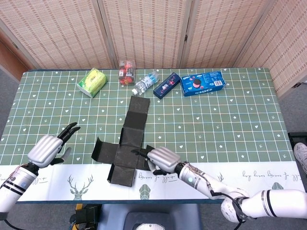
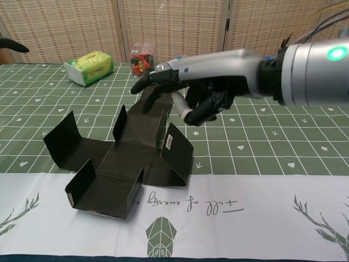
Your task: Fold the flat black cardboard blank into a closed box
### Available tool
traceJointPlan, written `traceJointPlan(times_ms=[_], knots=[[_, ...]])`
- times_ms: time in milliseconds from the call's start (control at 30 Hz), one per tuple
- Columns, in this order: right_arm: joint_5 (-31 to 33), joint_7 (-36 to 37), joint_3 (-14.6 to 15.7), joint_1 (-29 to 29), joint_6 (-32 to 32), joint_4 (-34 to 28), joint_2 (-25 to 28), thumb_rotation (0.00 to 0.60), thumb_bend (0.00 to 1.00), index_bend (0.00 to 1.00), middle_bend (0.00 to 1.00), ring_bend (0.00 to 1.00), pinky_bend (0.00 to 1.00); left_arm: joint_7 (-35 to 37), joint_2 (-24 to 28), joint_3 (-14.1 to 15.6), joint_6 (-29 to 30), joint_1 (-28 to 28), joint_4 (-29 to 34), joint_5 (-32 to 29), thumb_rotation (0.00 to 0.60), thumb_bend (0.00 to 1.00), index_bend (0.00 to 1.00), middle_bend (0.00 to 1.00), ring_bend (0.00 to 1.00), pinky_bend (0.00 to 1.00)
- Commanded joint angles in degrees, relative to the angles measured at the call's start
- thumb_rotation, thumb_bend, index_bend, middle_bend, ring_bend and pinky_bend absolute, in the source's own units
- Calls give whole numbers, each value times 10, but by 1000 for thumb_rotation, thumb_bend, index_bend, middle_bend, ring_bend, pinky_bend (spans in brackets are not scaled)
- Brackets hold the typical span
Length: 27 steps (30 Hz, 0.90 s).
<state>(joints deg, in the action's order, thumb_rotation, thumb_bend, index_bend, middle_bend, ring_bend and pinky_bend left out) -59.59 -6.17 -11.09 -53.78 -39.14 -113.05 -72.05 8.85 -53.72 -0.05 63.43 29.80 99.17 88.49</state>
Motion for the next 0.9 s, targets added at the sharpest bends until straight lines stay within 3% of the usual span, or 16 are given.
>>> traceJointPlan(times_ms=[33, 300, 567, 900], knots=[[39, -11, -19, -33, 10, 48, 1, 600, 1000, 37, 175, 843, 1000, -2, 3, 1, 3, -3, 4, 4, 600, 565, 0, 5, 662, 863], [185, -52, -22, -146, 60, 183, -65, 600, 1000, 37, 188, 843, 1000, -11, 13, 6, 12, -15, 21, 17, 600, 565, 0, 5, 662, 863], [317, -82, 12, -249, 97, 314, -142, 600, 1000, 44, 207, 843, 1000, -11, 21, 15, 21, -30, 22, 27, 600, 565, 0, 5, 662, 863], [382, -99, 66, -305, 122, 397, -201, 600, 1000, 92, 240, 843, 1000, 2, 25, 21, 22, -38, 20, 37, 600, 565, 0, 5, 662, 863]])
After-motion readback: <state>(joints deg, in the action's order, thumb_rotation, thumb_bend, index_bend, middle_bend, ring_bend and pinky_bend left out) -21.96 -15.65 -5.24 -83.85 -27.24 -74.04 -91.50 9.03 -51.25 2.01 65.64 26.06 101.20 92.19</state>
